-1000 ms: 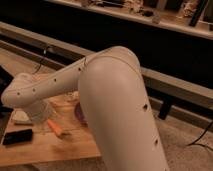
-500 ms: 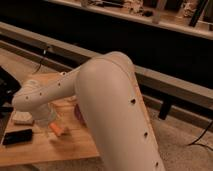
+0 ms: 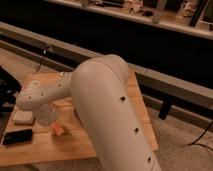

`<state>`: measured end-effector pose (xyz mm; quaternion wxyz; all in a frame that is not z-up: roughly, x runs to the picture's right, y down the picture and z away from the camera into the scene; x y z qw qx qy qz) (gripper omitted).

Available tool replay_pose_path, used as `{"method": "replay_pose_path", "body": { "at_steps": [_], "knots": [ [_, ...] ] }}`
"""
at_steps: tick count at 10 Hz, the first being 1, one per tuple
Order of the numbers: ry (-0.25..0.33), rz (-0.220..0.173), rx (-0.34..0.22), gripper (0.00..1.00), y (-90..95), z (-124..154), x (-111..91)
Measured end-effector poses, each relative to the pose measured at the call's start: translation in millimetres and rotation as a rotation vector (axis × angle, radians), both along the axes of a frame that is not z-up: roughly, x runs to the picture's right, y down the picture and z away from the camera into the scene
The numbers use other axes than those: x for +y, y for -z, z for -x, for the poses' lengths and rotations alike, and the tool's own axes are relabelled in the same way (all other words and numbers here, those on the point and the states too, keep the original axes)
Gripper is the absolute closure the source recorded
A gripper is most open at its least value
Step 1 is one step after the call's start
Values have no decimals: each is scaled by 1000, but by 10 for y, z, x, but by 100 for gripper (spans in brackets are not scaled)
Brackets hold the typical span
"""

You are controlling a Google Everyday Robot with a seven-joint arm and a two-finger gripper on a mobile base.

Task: Place the pepper on the white sponge

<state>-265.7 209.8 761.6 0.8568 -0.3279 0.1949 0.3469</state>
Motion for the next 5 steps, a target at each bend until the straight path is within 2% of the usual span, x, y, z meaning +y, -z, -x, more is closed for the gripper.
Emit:
{"method": "replay_pose_path", "body": {
  "at_steps": [1, 3, 5],
  "knots": [
    [5, -2, -6, 79, 1, 34, -30],
    [18, -20, -35, 97, 89, 144, -143],
    [44, -57, -80, 100, 233, 271, -277]
  ]
}}
